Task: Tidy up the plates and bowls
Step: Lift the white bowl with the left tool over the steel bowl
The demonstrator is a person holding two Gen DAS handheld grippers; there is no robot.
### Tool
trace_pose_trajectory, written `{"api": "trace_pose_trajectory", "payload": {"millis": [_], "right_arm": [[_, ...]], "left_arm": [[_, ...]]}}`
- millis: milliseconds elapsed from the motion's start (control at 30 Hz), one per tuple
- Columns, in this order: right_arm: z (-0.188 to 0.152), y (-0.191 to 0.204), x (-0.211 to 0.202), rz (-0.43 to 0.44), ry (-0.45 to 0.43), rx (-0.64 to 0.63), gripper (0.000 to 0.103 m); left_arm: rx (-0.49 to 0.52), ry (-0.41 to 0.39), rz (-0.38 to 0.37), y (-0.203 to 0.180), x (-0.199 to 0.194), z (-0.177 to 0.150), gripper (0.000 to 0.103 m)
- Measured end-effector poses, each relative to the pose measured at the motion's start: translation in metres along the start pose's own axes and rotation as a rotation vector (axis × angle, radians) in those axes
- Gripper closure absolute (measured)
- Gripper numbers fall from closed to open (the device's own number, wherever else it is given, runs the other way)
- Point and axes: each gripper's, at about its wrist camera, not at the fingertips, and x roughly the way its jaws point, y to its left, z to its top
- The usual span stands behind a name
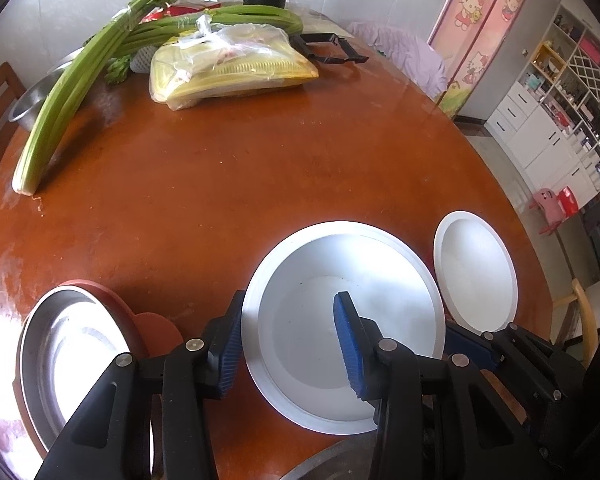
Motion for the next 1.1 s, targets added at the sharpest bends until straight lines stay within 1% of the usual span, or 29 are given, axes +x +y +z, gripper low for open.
{"api": "trace_pose_trajectory", "payload": {"millis": [467,833,1100], "right_arm": [[-0.003,0.011,-0.022,0.011,-0.047,-0.030,0.052],[-0.018,0.022,-0.052,0.023,-0.097,-0.068,0.051],[-0.035,0.026,-0.073,0.021,-0.129,-0.092,0.051]], "left_arm": [[0.008,-0.059,0.014,-0.005,-0.033,-0.012,0.060],[0.024,-0.125,0.046,-0.020,-0.069,-0.037,0.060],[0.026,-0.159,0.050,-0.032,-0.089,-0.062,0.060]]}}
